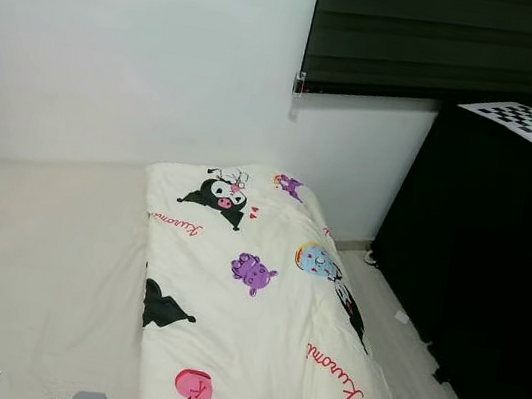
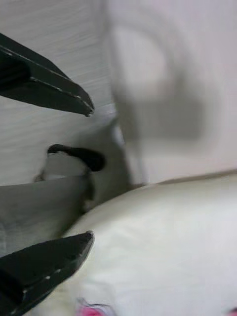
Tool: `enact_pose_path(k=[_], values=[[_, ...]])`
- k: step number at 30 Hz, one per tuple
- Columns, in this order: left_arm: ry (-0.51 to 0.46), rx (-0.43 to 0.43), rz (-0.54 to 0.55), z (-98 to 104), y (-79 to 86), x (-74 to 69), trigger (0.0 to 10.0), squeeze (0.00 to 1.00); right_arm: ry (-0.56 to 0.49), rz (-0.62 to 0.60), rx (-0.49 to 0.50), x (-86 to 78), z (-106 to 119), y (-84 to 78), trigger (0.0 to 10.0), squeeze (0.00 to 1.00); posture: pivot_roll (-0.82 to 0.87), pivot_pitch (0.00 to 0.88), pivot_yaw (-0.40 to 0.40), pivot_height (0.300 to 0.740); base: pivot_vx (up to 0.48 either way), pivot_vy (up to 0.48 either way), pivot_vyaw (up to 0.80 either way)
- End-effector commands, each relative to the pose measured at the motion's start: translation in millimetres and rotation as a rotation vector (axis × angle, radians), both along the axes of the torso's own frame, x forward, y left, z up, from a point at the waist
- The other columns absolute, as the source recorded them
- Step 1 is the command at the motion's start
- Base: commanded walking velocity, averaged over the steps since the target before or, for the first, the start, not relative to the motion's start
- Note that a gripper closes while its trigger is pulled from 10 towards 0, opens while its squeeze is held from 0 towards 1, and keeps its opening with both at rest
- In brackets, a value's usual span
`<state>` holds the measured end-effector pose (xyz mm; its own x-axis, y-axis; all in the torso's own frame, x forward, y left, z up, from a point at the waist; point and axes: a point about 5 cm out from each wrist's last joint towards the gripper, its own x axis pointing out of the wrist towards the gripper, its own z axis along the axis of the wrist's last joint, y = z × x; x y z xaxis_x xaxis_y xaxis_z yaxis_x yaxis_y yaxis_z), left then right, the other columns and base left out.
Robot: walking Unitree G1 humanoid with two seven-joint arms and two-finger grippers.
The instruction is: Clean up the room
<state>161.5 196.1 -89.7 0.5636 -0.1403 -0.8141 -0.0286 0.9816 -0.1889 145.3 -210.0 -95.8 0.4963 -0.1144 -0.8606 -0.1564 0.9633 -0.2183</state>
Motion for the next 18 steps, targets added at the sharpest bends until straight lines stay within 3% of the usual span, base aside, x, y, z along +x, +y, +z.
enact_pose_path(k=[1, 5, 8, 11, 14, 16, 18], values=[[-0.052, 0.042, 0.052, 7, 12.5, 11.1, 10.0, 0.0, 0.085, -0.031, -0.059, -23.2, -7, -8.7, 10.0, 0.0, -0.01, 0.0, -0.028, 0.74, 0.0, 0.0, 0.0], [-0.061, 0.044, 0.036, 9, 12.2, 14.8, 10.0, 0.0, 0.072, -0.046, -0.042, -20.5, -6, -8.5, 10.0, 0.0, -0.01, 0.0, -0.026, 0.74, 0.0, 0.0, 0.0], [-0.047, 0.011, -0.105, 8, -3.7, 17.6, 10.0, 0.0, 0.06, -0.057, 0.028, -14.2, -5, -2.6, 10.0, 0.0, -0.01, 0.0, -0.019, 0.74, 0.0, 0.0, 0.0], [-0.051, 0.053, -0.154, 8, -8.3, 19.9, 10.0, 0.0, 0.072, -0.031, -0.012, -13.3, -5, -3.5, 10.0, 0.0, 0.0, 0.0, -0.02, 0.74, 0.0, 0.0, 0.0], [-0.065, 0.091, -0.148, 10, -5.0, 22.8, 10.0, 0.0, 0.075, -0.023, -0.045, -13.7, -5, -6.4, 10.0, 0.0, 0.0, 0.0, -0.025, 0.74, 0.0, 0.0, 0.0], [-0.101, 0.225, -0.07, 16, 12.8, 31.1, 10.0, 0.0, 0.059, -0.024, -0.128, -11.9, -2, -15.5, 10.0, 0.0, 0.0, 0.0, -0.022, 0.74, 0.0, 0.0, 0.0], [-0.108, 0.226, -0.024, 18, 18.1, 34.2, 10.0, 0.0, 0.036, -0.053, -0.153, -8.1, 0, -21.1, 10.0, 0.0, 0.0, 0.0, -0.023, 0.74, 0.0, 0.0, 0.0]])
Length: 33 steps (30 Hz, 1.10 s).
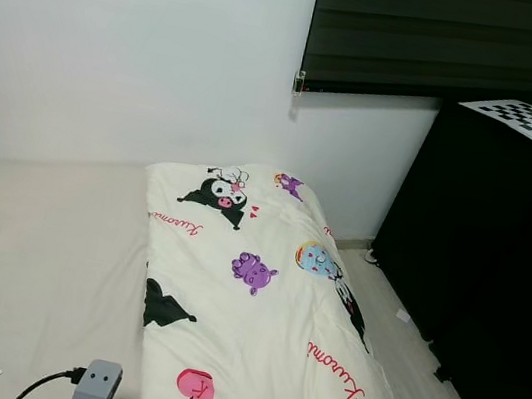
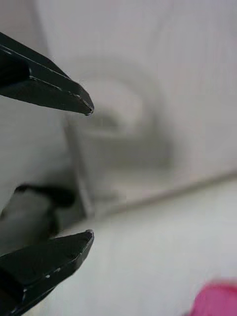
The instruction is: Clean up the room
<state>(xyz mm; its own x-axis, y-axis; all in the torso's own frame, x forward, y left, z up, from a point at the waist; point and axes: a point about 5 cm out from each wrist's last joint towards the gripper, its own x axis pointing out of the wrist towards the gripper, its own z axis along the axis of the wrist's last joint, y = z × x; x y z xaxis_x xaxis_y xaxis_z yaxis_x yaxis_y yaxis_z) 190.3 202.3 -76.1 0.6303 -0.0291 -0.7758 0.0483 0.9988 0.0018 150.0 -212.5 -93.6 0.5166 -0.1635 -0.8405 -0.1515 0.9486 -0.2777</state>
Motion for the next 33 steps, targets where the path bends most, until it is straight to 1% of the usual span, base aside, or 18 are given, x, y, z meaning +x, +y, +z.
enact_pose_path(k=[1, 2, 3, 4, 5, 7, 8, 10, 12, 13, 14, 16, 17, 18, 24, 33], values=[[-0.02, -0.002, 0.053, 5, 11.1, 6.8, 10.0, 0.0, 0.044, -0.076, -0.09, -9.6, 0, -20.9, 10.0, 0.0, 0.0, 0.0, -0.021, 0.74, 0.0, 0.0, 0.0], [-0.016, -0.035, 0.051, 5, 9.0, 7.2, 10.0, 0.0, 0.036, -0.089, -0.081, -7.5, 1, -21.7, 10.0, 0.0, 0.0, 0.0, -0.021, 0.74, 0.0, 0.0, 0.0], [-0.005, -0.023, -0.001, 4, 5.9, 6.5, 10.0, 0.0, 0.036, -0.073, -0.077, -5.8, 1, -20.4, 10.0, 0.0, 0.01, 0.0, -0.019, 0.74, 0.0, 0.0, 0.0], [-0.005, -0.023, -0.001, 4, 5.9, 6.5, 10.0, 0.0, 0.036, -0.073, -0.077, -5.8, 1, -20.4, 10.0, 0.0, 0.01, 0.0, -0.019, 0.74, 0.0, 0.0, 0.0], [0.005, 0.005, -0.04, 3, 4.5, 5.3, 10.0, 0.0, 0.041, -0.057, -0.08, -5.4, 1, -19.3, 10.0, 0.0, 0.01, 0.0, -0.019, 0.74, 0.0, 0.0, 0.0], [0.011, 0.016, -0.044, 3, 4.8, 3.9, 10.0, 0.0, 0.043, -0.058, -0.083, -5.9, 1, -19.1, 10.0, 0.0, 0.01, 0.0, -0.022, 0.74, 0.0, 0.0, 0.0], [0.024, 0.011, -0.024, 1, 5.8, 1.0, 10.0, 0.0, 0.048, -0.061, -0.078, -7.4, 0, -17.9, 10.0, 0.0, 0.01, 0.0, -0.028, 0.74, 0.0, 0.0, 0.0], [0.06, -0.009, -0.019, -4, 4.2, -8.1, 10.0, 0.0, 0.057, -0.056, -0.062, -10.2, -2, -13.9, 10.0, 0.0, 0.01, 0.0, -0.025, 0.74, 0.0, 0.0, 0.0], [0.06, -0.009, -0.019, -4, 4.2, -8.1, 10.0, 0.0, 0.057, -0.056, -0.062, -10.2, -2, -13.9, 10.0, 0.0, 0.01, 0.0, -0.025, 0.74, 0.0, 0.0, 0.0], [0.093, -0.008, -0.045, -8, 1.8, -16.1, 10.0, 0.0, 0.058, -0.052, -0.046, -10.7, -3, -10.7, 10.0, 0.0, 0.0, 0.0, -0.021, 0.74, 0.0, 0.0, 0.0], [0.093, -0.008, -0.045, -8, 1.8, -16.1, 10.0, 0.0, 0.058, -0.052, -0.046, -10.7, -3, -10.7, 10.0, 0.0, 0.0, 0.0, -0.021, 0.74, 0.0, 0.0, 0.0], [0.158, -0.005, -0.09, -17, -2.6, -34.0, 10.0, 0.0, 0.056, -0.054, -0.008, -12.3, -4, -5.8, 10.0, 0.0, 0.0, 0.0, -0.015, 0.74, 0.0, 0.0, 0.0], [0.158, -0.005, -0.09, -17, -2.6, -34.0, 10.0, 0.0, 0.056, -0.054, -0.008, -12.3, -4, -5.8, 10.0, 0.0, 0.0, 0.0, -0.015, 0.74, 0.0, 0.0, 0.0], [0.178, -0.005, -0.097, -19, -3.8, -40.1, 10.0, 0.0, 0.057, -0.052, 0.004, -13.3, -5, -4.3, 10.0, 0.0, 0.0, 0.0, -0.015, 0.74, 0.0, 0.0, 0.0], [0.187, -0.017, -0.101, -20, -5.8, -42.2, 10.0, 0.0, 0.073, -0.036, 0.02, -17.3, -7, -0.5, 10.0, 0.0, 0.01, 0.0, -0.025, 0.74, 0.0, 0.0, 0.0], [0.191, -0.02, -0.117, -20, -7.2, -41.4, 10.0, 0.0, 0.065, -0.044, 0.039, -14.7, -7, 1.9, 10.0, 0.0, 0.01, 0.0, -0.022, 0.74, 0.0, 0.0, 0.0]])
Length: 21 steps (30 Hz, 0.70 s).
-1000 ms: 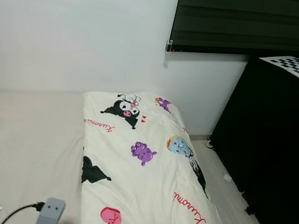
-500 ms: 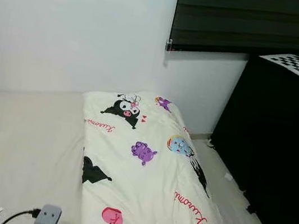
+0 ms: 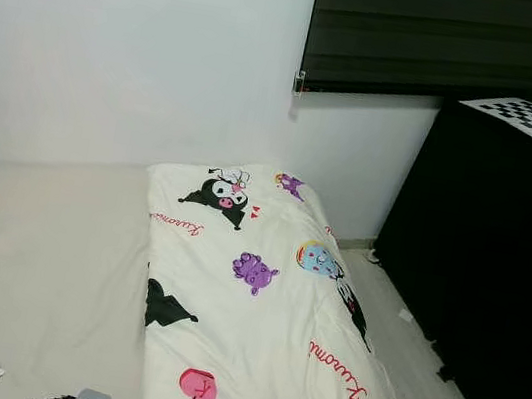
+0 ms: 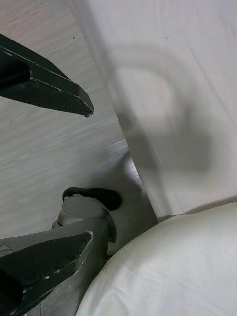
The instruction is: Clean up the room
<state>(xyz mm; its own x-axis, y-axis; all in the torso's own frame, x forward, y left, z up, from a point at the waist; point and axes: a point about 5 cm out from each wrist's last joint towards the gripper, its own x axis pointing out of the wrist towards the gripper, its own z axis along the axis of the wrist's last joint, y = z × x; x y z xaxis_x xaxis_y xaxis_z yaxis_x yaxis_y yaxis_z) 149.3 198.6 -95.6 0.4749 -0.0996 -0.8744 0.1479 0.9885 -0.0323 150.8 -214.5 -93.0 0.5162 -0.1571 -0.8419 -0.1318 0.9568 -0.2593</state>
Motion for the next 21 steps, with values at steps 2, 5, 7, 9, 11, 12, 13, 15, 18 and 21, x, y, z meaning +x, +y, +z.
enact_pose_path(k=[2, 5, 7, 9, 11, 12, 13, 15, 18, 21], values=[[0.012, -0.014, -0.017, -1, -7.8, -0.2, 10.0, 0.0, 0.07, 0.006, 0.018, -14.0, -6, 2.1, 10.0, 0.0, 0.0, 0.0, -0.04, 0.74, 0.0, 0.0, 0.0], [0.011, -0.023, -0.014, -1, -10.4, 0.3, 10.0, 0.0, 0.057, 0.012, 0.021, -10.9, -5, 0.8, 10.0, 0.0, -0.01, 0.0, -0.037, 0.74, 0.0, 0.0, 0.23], [0.01, -0.031, -0.012, -2, -12.6, 0.6, 10.0, 0.0, 0.041, 0.005, 0.024, -6.9, -3, -0.7, 10.0, 0.0, -0.01, 0.0, -0.036, 0.74, 0.0, 0.0, 0.75], [0.013, -0.035, -0.016, -2, -13.8, 0.3, 10.0, 0.0, 0.033, 0.007, 0.028, -4.9, -2, -0.8, 10.0, 0.0, -0.02, 0.0, -0.034, 0.74, 0.0, 0.0, 0.8], [0.019, -0.04, -0.02, -2, -15.4, -0.6, 10.0, 0.0, 0.028, 0.012, 0.034, -3.3, -2, -0.4, 10.0, 0.0, -0.02, 0.0, -0.034, 0.74, 0.0, 0.0, 0.8], [0.023, -0.043, -0.022, -3, -16.1, -1.3, 10.0, 0.0, 0.028, 0.013, 0.038, -3.8, -2, 0.2, 10.0, 0.0, -0.03, 0.0, -0.031, 0.74, 0.0, 0.0, 0.8], [0.023, -0.043, -0.022, -3, -16.1, -1.3, 10.0, 0.0, 0.028, 0.013, 0.038, -3.8, -2, 0.2, 10.0, 0.0, -0.03, 0.0, -0.031, 0.74, 0.0, 0.0, 0.8], [0.026, -0.046, -0.022, -3, -16.7, -1.8, 10.0, 0.0, 0.029, 0.013, 0.04, -4.2, -2, 0.4, 10.0, 0.0, -0.03, 0.0, -0.031, 0.74, 0.0, 0.0, 0.8], [0.032, -0.055, -0.029, -3, -18.4, -2.6, 10.0, 0.0, 0.047, 0.019, 0.05, -12.0, -5, 2.1, 10.0, 0.0, -0.03, 0.0, -0.032, 0.74, 0.0, 0.0, 0.8], [0.033, -0.059, -0.024, -4, -19.2, -2.9, 10.0, 0.0, 0.058, 0.022, 0.053, -16.2, -6, 1.8, 10.0, 0.0, -0.03, 0.0, -0.035, 0.74, 0.0, 0.0, 0.79]])
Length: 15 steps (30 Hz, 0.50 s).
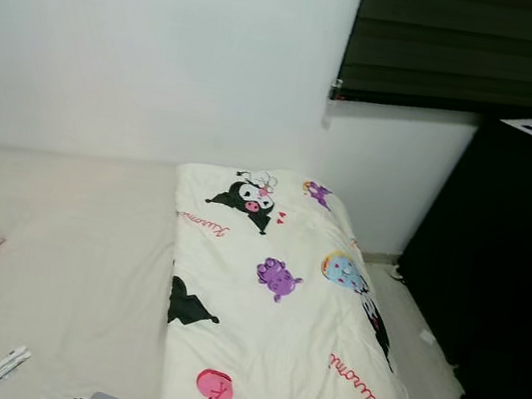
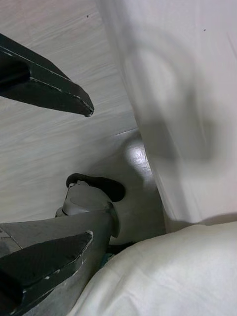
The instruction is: Clean up the room
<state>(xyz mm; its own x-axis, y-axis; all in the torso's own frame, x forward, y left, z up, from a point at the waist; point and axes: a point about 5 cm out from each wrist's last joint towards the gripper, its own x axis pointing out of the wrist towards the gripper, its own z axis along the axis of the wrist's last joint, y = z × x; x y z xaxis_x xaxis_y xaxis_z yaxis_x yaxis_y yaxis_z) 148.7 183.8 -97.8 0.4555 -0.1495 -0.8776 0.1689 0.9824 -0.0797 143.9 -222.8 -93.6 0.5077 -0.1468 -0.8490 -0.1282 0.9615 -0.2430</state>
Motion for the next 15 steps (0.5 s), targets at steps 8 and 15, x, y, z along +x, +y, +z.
enact_pose_path(k=[8, 15], values=[[0.028, -0.013, -0.005, -2.1, -2.4, -4.6, 10.0, 0.0, 0.074, 0.015, 0.037, -13.1, -7.5, 10.6, 10.0, 0.0, -0.03, 0.0, -0.032, 0.74, 0.0, 0.0, 0.56], [0.037, -0.013, -0.006, -2.8, -0.9, -7.1, 10.0, 0.0, 0.085, 0.013, 0.047, -14.5, -9.0, 15.4, 10.0, 0.0, -0.02, 0.0, -0.025, 0.74, 0.0, 0.0, 0.0]])
